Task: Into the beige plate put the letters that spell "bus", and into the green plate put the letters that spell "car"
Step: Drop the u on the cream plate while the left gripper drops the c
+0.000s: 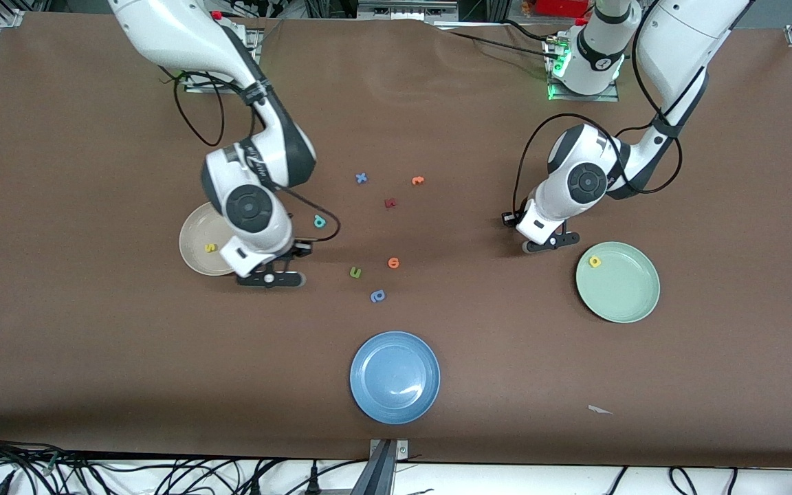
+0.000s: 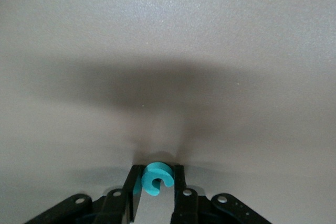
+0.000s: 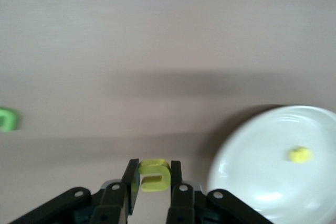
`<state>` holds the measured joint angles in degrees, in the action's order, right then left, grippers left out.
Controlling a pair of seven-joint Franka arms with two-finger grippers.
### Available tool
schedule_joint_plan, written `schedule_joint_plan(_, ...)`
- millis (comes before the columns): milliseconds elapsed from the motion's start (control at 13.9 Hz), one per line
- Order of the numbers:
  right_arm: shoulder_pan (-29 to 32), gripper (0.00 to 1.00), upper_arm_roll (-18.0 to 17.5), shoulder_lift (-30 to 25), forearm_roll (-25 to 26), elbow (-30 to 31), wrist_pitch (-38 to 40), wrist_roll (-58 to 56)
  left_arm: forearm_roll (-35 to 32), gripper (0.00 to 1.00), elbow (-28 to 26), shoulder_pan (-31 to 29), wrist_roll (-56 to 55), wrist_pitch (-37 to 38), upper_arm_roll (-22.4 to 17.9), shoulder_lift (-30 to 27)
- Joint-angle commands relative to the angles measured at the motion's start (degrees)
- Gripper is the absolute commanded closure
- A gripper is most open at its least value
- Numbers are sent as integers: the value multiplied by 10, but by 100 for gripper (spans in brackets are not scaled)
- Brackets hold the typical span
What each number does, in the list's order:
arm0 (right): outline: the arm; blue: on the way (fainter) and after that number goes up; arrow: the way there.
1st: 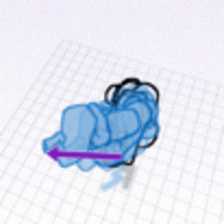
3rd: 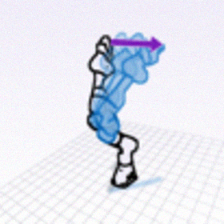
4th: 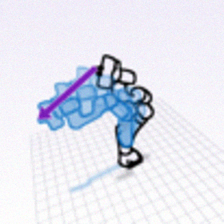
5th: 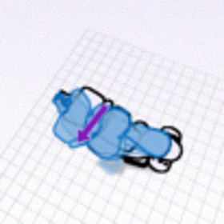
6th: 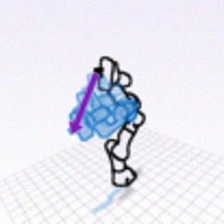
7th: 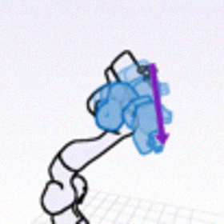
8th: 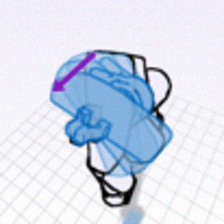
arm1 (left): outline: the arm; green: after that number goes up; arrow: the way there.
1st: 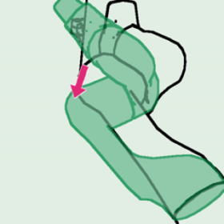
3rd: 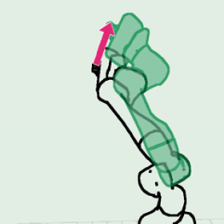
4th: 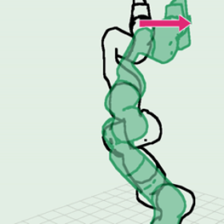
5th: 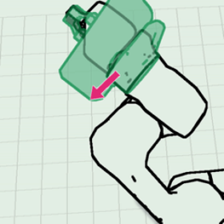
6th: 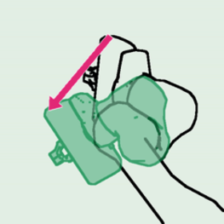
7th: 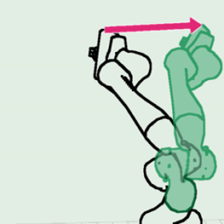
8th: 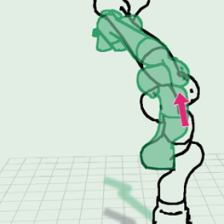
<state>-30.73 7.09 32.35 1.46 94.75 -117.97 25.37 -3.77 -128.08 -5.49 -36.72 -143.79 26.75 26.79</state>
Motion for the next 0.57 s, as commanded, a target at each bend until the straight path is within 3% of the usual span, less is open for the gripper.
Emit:
schedule_joint_plan(0,1,88,39,-69,1,88,0,-37,4,80,3,0,0,-5,-4,7)
schedule_joint_plan(215,1,88,77,-112,0,175,-32,-81,3,80,40,-8,3,17,-4,0)
schedule_joint_plan(503,1,88,103,-151,-1,306,-128,-81,3,80,149,-50,52,152,-5,0)
